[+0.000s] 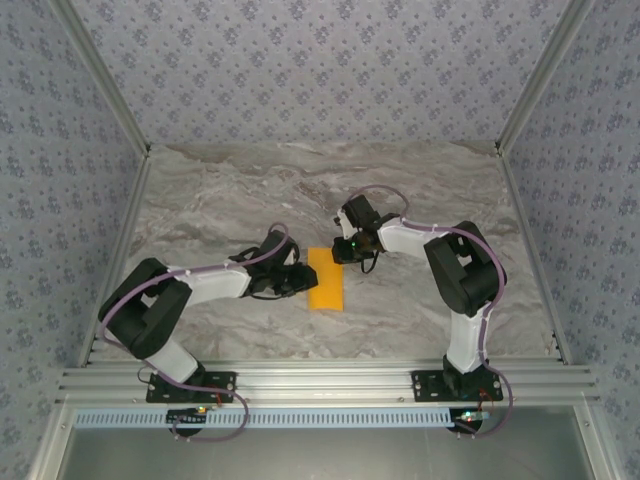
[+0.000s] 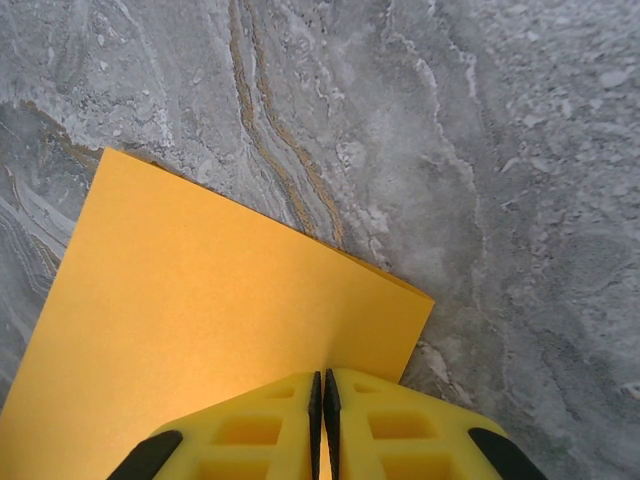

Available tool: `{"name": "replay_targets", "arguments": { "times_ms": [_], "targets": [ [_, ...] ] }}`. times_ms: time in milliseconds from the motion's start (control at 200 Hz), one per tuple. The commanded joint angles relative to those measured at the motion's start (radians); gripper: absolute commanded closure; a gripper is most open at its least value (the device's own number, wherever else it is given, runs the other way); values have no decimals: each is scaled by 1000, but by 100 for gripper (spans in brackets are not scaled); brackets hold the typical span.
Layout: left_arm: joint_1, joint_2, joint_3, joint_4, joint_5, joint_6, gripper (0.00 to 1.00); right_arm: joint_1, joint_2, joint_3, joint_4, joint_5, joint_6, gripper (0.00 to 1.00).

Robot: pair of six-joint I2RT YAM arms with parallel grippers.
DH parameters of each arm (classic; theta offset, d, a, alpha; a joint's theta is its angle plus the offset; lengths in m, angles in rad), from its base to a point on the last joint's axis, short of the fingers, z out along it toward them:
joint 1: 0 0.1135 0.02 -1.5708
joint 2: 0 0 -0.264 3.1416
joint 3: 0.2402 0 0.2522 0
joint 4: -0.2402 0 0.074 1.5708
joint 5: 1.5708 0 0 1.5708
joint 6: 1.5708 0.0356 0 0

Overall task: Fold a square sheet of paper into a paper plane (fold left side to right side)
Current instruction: Third fold the triangle at the center of the table.

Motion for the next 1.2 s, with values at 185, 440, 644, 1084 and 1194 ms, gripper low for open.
{"name": "replay_targets", "arguments": {
  "times_ms": [185,440,644,1084,1194],
  "targets": [
    [-2,-49,-20,-8,-4,-5,69,-1,51,1,-54,9,-17,87],
    [-3,-76,-29,-18,-6,-7,66,0,55,2,-51,7,-15,87],
    [-2,-87,-26,-26,-1,-2,68,0,54,2,-51,6,-15,87],
    [-4,-75,-38,-25,-8,-38,99,2,-105,-29,-5,61,-61,61],
    [-3,-72,-49,-3,-2,-85,100,8,-231,-118,31,105,-100,51]
  ]
}}
